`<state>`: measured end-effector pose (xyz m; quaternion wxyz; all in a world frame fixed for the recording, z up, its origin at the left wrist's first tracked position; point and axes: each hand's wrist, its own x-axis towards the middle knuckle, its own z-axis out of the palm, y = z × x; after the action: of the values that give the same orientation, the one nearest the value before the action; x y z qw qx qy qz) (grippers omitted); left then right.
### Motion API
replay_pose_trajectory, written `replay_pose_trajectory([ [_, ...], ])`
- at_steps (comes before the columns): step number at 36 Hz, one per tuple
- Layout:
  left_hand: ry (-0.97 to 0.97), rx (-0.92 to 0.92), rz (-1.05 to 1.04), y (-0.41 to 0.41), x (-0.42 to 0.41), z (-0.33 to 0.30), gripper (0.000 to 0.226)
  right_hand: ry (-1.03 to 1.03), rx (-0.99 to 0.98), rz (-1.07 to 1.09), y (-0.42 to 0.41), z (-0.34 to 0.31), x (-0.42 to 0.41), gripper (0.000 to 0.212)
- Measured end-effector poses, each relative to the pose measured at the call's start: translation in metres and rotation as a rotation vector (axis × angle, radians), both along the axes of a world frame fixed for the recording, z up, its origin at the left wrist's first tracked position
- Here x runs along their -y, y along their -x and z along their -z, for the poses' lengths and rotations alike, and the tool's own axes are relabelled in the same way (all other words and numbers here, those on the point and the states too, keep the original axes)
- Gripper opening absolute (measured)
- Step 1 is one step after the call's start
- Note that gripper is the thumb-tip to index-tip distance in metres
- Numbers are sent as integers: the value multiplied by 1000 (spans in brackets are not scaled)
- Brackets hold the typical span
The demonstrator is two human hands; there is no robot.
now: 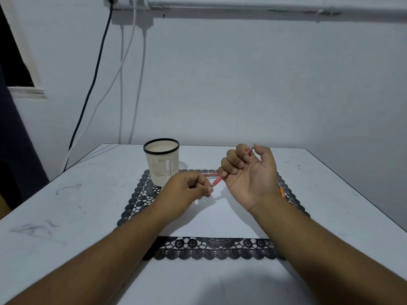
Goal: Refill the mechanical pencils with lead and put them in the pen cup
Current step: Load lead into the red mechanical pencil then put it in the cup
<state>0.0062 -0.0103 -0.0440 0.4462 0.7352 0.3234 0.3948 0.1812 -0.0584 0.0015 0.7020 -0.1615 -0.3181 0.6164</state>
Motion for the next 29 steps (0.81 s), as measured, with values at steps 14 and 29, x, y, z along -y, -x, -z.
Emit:
replay_pose_trajectory([
  [14,-5,-6,29,1,3,-1,7,-31,97,-18,-4,-4,1,27],
  [29,8,17,55,1,4,-3,7,-41,66,-42,-6,-3,0,28],
])
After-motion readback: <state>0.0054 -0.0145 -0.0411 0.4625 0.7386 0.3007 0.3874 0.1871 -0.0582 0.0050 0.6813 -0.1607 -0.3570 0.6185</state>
